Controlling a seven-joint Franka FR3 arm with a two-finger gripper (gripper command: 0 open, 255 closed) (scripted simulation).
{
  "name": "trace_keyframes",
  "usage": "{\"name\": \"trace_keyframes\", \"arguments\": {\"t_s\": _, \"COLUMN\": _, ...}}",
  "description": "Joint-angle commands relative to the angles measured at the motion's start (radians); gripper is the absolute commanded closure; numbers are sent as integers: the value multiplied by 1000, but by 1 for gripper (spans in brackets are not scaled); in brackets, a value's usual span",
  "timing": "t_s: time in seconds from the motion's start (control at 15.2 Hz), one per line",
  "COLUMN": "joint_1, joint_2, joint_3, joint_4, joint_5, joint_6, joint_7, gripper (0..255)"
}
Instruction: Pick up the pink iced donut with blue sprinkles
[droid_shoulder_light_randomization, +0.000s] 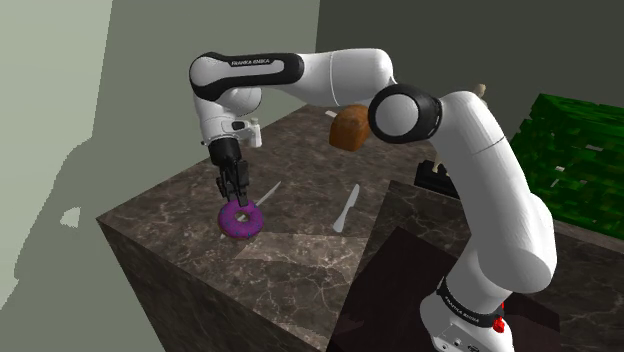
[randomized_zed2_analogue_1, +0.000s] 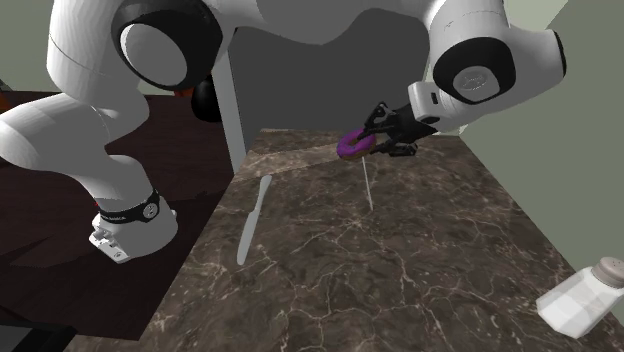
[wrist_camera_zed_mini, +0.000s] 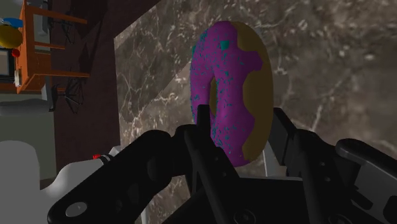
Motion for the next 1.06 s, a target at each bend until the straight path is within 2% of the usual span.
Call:
{"name": "trace_keyframes", "arguments": {"t_s": 0.0, "joint_1": -1, "joint_2": -6, "joint_3": 2, "joint_4": 10, "joint_5": 3, "joint_6": -15, "joint_7": 7, "gripper": 255}}
{"name": "trace_keyframes", "arguments": {"t_s": 0.86, "joint_1": 6, "joint_2": -3, "joint_3": 20, "joint_4": 180, "joint_5": 30, "joint_6": -166, "joint_7": 88, "gripper": 255}}
{"name": "trace_keyframes", "arguments": {"t_s": 0.99, "joint_1": 6, "joint_2": -3, "joint_3": 21, "joint_4": 183, "joint_5": 30, "joint_6": -168, "joint_7": 89, "gripper": 255}}
